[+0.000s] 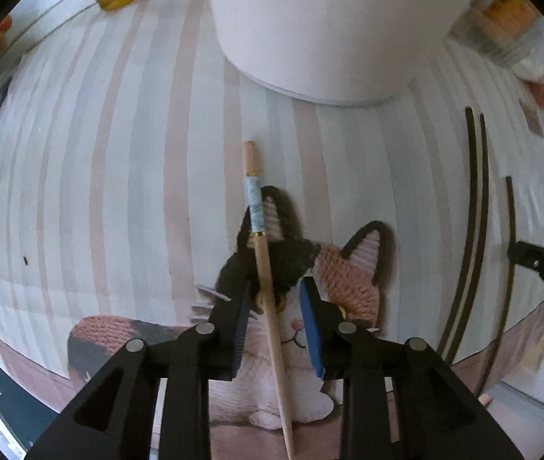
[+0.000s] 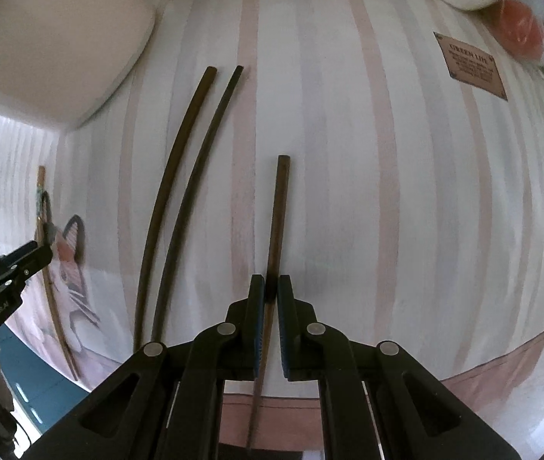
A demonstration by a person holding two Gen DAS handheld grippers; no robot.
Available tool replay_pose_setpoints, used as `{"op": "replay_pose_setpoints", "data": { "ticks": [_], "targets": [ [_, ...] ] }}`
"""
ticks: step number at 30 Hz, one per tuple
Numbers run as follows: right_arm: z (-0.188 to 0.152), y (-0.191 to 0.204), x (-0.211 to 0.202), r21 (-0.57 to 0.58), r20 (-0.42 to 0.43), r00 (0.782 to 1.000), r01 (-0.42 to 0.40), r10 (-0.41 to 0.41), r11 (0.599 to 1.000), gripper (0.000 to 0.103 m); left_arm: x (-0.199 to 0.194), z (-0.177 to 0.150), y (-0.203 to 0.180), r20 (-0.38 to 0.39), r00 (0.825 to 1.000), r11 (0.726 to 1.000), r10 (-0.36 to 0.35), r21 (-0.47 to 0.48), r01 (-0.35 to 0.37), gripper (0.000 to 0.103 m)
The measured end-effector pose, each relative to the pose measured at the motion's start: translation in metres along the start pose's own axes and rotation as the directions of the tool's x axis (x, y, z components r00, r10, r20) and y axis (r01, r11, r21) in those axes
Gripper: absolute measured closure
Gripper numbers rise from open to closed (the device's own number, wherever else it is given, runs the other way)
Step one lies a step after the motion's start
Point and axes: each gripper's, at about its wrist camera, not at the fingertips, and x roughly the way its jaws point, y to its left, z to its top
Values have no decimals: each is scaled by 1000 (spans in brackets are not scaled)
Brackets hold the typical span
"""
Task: Organize utensils
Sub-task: 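Lift both chopsticks off the cloth and carry them toward the cream holder, then lower both held chopsticks into the holder slots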
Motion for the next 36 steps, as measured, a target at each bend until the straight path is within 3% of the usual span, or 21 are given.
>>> {"op": "replay_pose_setpoints", "data": {
  "ticks": [3, 4, 7, 10, 14, 18, 21, 25, 29, 36],
  "targets": [
    [9, 15, 7, -36, 13, 999, 36, -35, 999, 96, 3, -1, -9, 25, 1000, 1000, 14, 8, -15, 83],
    [9, 22, 5, -40, 21, 999, 41, -40, 998, 96, 3, -1, -7, 35, 999, 1000, 16, 11, -17, 98],
    [15, 32, 1, -51, 49, 997, 60, -57, 997, 96, 2, 1, -17, 44, 999, 1000, 22, 10, -22, 98],
    [6, 35, -2, -34, 87, 996, 23, -20, 999, 97, -13, 5, -14, 74, 997, 1000, 13, 7, -13, 99],
    [-18, 30, -20, -3, 158, 986, -49, 49, 999, 97, -54, -26, -22, 143, 990, 1000, 13, -6, -12, 99],
    [-32, 37, -40, -2, 224, 971, -92, 90, 996, 97, -79, -36, -18, 203, 979, 1000, 10, -14, -8, 99],
    [-38, 42, -60, -10, 277, 954, -116, 114, 993, 97, -98, -42, -11, 246, 969, 1000, 10, -19, -6, 99],
    [-20, 21, -98, -33, 351, 925, -142, 145, 989, 97, -126, -56, -14, 300, 954, 999, 12, -40, -1, 99],
    [-9, 20, -123, -56, 421, 891, -164, 172, 985, 97, -140, -33, -18, 355, 935, 998, 18, -64, 5, 99],
    [-1, 28, -165, -88, 521, 827, -194, 211, 977, 98, -175, -23, -12, 449, 893, 996, 28, -88, 13, 99]
  ]
}}
